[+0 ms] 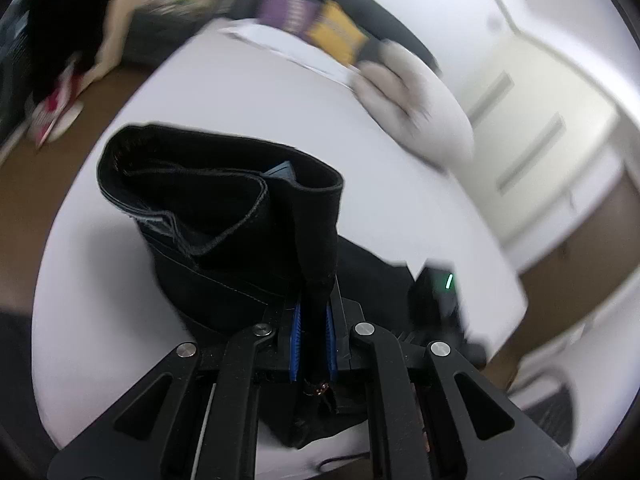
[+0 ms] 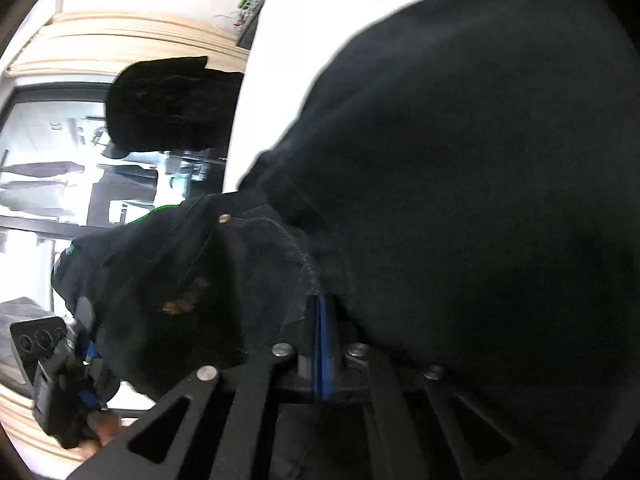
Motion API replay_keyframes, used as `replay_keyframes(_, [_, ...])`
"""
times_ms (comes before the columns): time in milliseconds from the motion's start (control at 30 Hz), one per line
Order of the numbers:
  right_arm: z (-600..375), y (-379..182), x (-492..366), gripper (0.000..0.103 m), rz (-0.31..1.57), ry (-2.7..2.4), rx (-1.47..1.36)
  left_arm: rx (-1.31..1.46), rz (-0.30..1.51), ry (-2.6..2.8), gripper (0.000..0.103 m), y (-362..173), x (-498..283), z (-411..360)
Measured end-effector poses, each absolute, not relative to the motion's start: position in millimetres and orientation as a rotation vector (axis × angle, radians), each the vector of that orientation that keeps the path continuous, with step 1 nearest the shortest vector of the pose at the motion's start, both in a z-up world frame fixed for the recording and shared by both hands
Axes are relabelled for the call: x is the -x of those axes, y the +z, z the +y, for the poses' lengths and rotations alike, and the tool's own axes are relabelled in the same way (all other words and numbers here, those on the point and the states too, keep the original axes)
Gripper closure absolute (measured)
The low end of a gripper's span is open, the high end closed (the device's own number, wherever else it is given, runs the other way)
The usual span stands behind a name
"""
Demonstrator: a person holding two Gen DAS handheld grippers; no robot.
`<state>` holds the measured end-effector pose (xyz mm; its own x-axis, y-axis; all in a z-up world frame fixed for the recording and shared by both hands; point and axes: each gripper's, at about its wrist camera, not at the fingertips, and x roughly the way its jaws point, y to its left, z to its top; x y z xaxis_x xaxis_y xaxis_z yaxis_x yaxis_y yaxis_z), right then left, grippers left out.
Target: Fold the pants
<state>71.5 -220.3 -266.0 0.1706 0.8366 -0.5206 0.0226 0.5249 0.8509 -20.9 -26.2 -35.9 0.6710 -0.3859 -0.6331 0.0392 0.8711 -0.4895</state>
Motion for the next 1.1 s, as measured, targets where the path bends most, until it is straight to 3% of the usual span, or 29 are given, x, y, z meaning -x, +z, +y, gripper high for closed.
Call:
replay_keyframes(67, [-249, -253, -75, 0.036, 1.175, 0.716, -0.975, 0.338, 0.811, -0.293, 0.095, -36, 18, -59])
replay_keyframes(133, [-272, -243, -79, 0.019, 1.107, 0.755, -1.067, 0.243, 0.837, -0.346, 0.095, -44, 18, -95])
replay_keyframes(233, [-293, -234, -90, 0.003, 1.085, 0.819, -1.155, 0.165, 0.873, -0.396, 0.095, -59, 15, -128])
replay_keyframes(333, [-289, -226, -96, 0.002, 1.129, 0.858, -1.076, 0.069, 0.883, -0.431, 0.096, -65, 9, -154])
replay_keyframes(400, [-277, -218, -102, 0.002, 1.165, 0.877, -0.989, -0.001, 0.891, -0.47, 0.103, -71, 10, -174])
replay_keyframes(567, [-249, -204, -109, 0.002, 1.232, 0.907, -0.767, -0.151, 0.922, -0.545, 0.103, -90, 2, -226])
replay_keyframes(667, [-232, -216, -127, 0.009, 1.334, 0.816, -0.621, -0.118, 0.917, -0.529, 0.103, -91, -3, -215])
replay_keyframes(800, [-226, -217, -140, 0.009, 1.31, 0.784, -0.491, -0.071, 0.848, -0.466, 0.103, -78, 7, -188])
replay_keyframes(933, [-220, -237, -150, 0.009, 1.415, 0.832, -0.46, 0.008, 0.881, -0.419, 0.102, -92, 7, -171])
replay_keyframes(1000, [-213, -240, -151, 0.014, 1.424, 0.89, -0.492, 0.023, 0.89, -0.413, 0.102, -97, 6, -163])
replay_keyframes(1100, [-196, -242, -158, 0.038, 1.445, 0.939, -0.523, -0.002, 0.891, -0.405, 0.102, -97, 23, -160])
